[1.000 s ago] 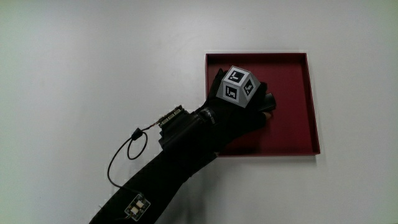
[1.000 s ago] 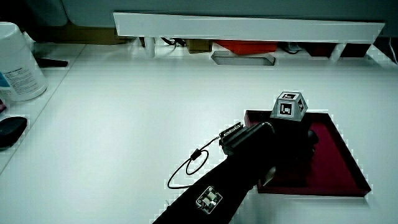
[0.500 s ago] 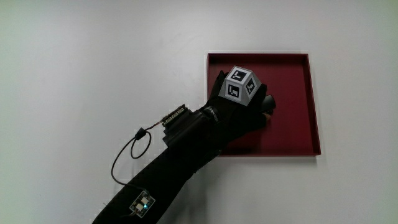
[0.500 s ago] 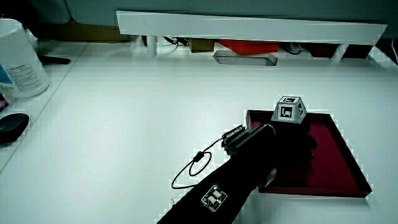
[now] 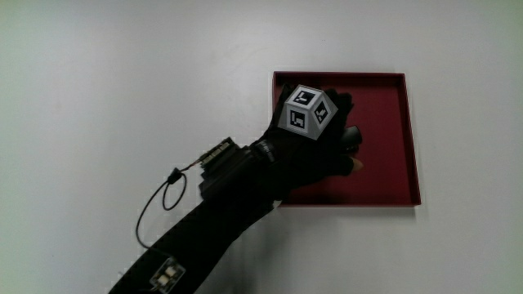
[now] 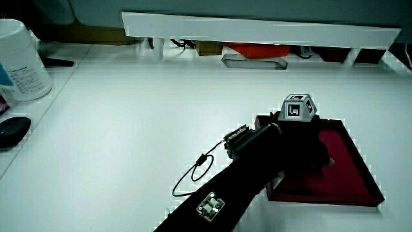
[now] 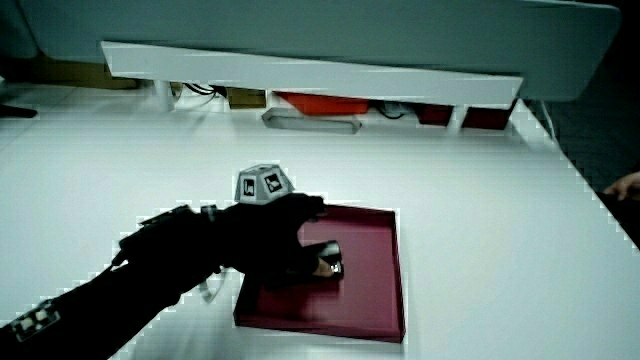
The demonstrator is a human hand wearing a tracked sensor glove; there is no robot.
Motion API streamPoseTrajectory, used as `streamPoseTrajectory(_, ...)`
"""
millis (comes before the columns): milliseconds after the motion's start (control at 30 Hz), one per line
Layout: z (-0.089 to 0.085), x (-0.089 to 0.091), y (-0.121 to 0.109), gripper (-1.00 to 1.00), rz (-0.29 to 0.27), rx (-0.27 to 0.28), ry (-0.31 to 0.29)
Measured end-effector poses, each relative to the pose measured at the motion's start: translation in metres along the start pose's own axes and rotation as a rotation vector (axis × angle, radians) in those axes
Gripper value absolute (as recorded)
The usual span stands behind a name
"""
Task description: Place stapper into plate
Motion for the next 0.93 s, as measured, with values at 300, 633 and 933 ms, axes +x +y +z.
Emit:
streamPoseTrajectory(300,0.068,0.023,-0.069,-1.00,-0.060,0.023,0.045)
streamPoseTrajectory(633,0.092,0.035,-0.111,-1.00,-0.093,0.086,0.077)
streamPoseTrajectory(933,0.091,0.029,-0.113,-1.00,-0.093,0.084,0.054)
